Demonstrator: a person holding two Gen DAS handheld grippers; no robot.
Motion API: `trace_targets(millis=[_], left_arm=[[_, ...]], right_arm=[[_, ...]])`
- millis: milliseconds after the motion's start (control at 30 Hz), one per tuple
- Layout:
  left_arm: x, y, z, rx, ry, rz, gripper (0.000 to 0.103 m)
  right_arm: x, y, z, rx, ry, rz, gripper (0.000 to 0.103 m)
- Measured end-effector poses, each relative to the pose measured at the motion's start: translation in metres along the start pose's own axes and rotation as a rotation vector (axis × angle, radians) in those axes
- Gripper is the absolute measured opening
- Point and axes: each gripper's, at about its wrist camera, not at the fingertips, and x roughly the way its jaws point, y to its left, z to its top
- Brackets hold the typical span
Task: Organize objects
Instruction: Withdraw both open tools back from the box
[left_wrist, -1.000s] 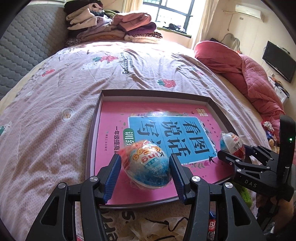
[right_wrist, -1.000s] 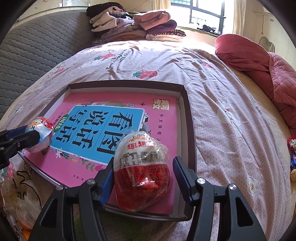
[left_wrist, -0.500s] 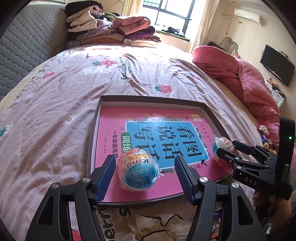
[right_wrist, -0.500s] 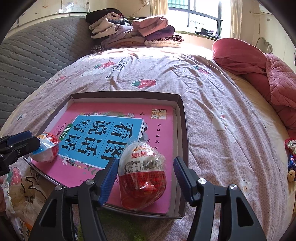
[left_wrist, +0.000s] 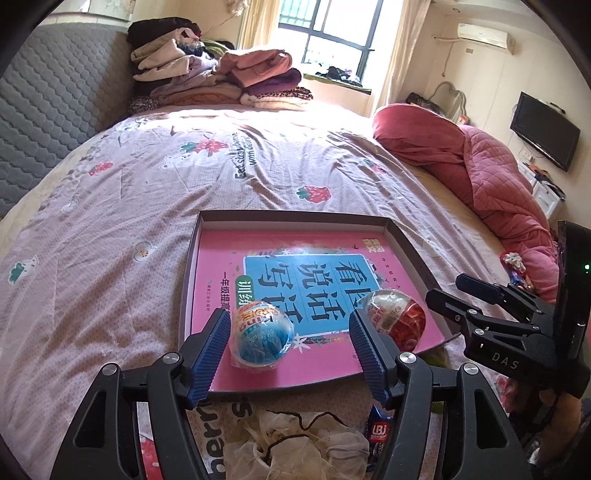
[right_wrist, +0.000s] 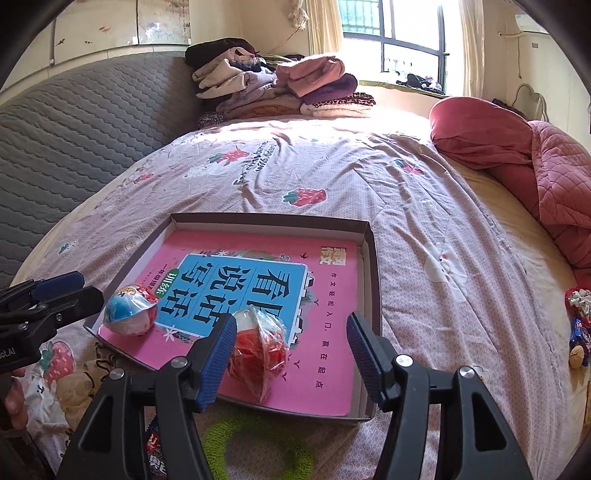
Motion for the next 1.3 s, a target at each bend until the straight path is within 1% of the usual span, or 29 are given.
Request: trace_targets(millis=[300,533,633,867,1300], left_arm=[[-0.025,-0.005,-0.007,0.004,-0.027,0.005,0.069],[-0.046,-0.012,-0.019,0.015,-0.044,0.011,0.069],[-0.053,-0.011,-0.026,0.004,-0.043,0.007,0.069],[-0.066,-0.01,-0.039,-0.027,-0.055,0.003,0.069],[-0.085,-0.013,-0.062,-0.039,-0.056,0.01,0.069]], right_arm=[[-0.033,0.019,-0.002,-0.024,-0.055,0.038,0.062],[-0.063,0.034,-0.006,-0.042,-0.108,0.061,0.062],[-0.073,0.037,-0.009,-0.038,-0.124,0.073,0.062],[-0.086,0.037,-0.021,-0.023,-0.137,0.073,0.062],[-0.1,0.039,-0.04,-0.011,-0.139,0.087,0.062]])
